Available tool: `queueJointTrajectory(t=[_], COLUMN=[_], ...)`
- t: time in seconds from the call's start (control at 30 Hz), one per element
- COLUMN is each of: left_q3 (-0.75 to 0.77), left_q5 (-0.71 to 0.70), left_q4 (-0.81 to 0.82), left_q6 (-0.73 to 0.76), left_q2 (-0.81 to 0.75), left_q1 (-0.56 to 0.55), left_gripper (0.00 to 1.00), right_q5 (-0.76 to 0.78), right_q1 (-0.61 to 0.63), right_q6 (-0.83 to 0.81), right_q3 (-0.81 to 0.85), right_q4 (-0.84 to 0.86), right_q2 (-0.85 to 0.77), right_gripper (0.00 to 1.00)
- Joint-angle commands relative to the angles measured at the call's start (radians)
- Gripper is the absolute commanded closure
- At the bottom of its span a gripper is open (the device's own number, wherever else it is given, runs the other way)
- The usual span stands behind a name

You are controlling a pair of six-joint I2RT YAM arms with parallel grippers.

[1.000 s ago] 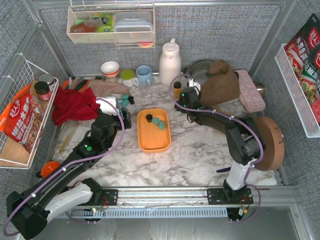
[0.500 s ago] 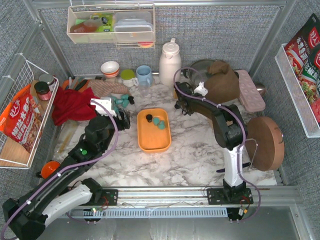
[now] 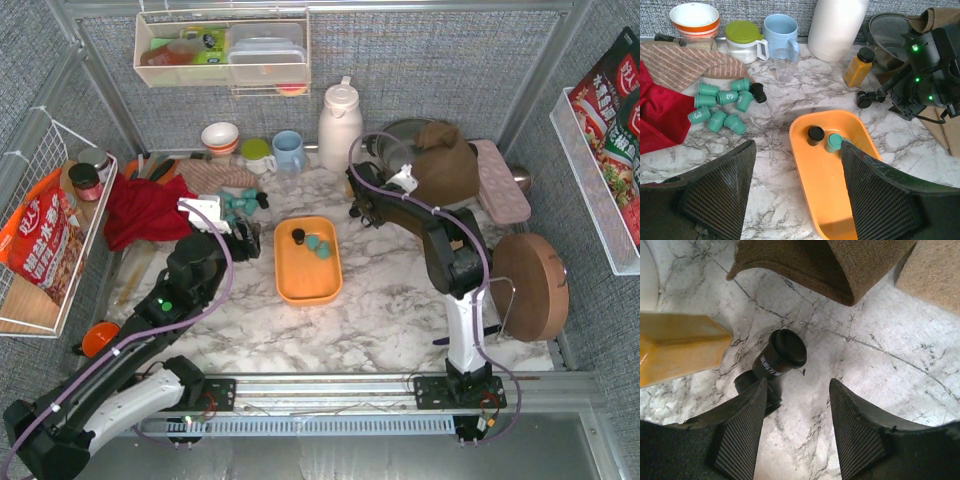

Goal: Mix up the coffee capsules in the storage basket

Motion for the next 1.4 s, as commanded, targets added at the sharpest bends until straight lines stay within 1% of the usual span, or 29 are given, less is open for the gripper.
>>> queueJointTrajectory(t=[0.0,0.1,0.3,0.4,0.57,0.67,0.77,0.97,1.17,1.3,1.37], left_q3=[0.006,0.009,0.007,0.009,0.009,0.010,0.010,0.010,0.010,0.010,0.009], left_q5=[0.009,0.009,0.009,0.009,0.009,0.009,0.008,0.008,0.004,0.002,0.002], left_q4=[0.017,0.010,0.010,0.007,0.007,0.006,0.006,0.005,0.007,0.006,0.007], left_q6=[-0.004,-0.004,-0.004,-0.006,-0.007,-0.006,-0.004,-0.004,-0.004,-0.005,-0.006], left_q2=[-0.002,-0.001,-0.003,-0.001,-0.002,-0.002,-0.003,-0.002,0.002,0.004,0.006], left_q1=[0.000,0.001,0.000,0.000,0.000,0.000,0.001,0.001,0.001,0.001,0.001], left_gripper=[0.23,0.23,0.22,0.22,0.22,0.22,0.22,0.22,0.22,0.22,0.22], right_q5=[-0.005,0.006,-0.001,0.007,0.032,0.038,0.040,0.030,0.012,-0.016,-0.041], right_q1=[0.003,-0.001,-0.015,-0.019,-0.025,-0.031,-0.036,-0.050,-0.052,-0.051,-0.051], right_q6=[0.001,-0.033,-0.004,-0.020,-0.001,0.015,0.019,-0.019,-0.063,-0.096,-0.117], right_q3=[-0.008,0.021,0.063,0.091,0.170,0.214,0.234,0.231,0.221,0.214,0.216], right_q4=[0.009,0.004,0.016,0.044,-0.034,-0.113,-0.179,-0.219,-0.227,-0.213,-0.210], right_q2=[-0.024,-0.011,0.049,0.087,0.139,0.161,0.171,0.177,0.160,0.151,0.145], right_gripper=[0.43,0.43,0.41,0.40,0.36,0.35,0.36,0.43,0.48,0.47,0.44])
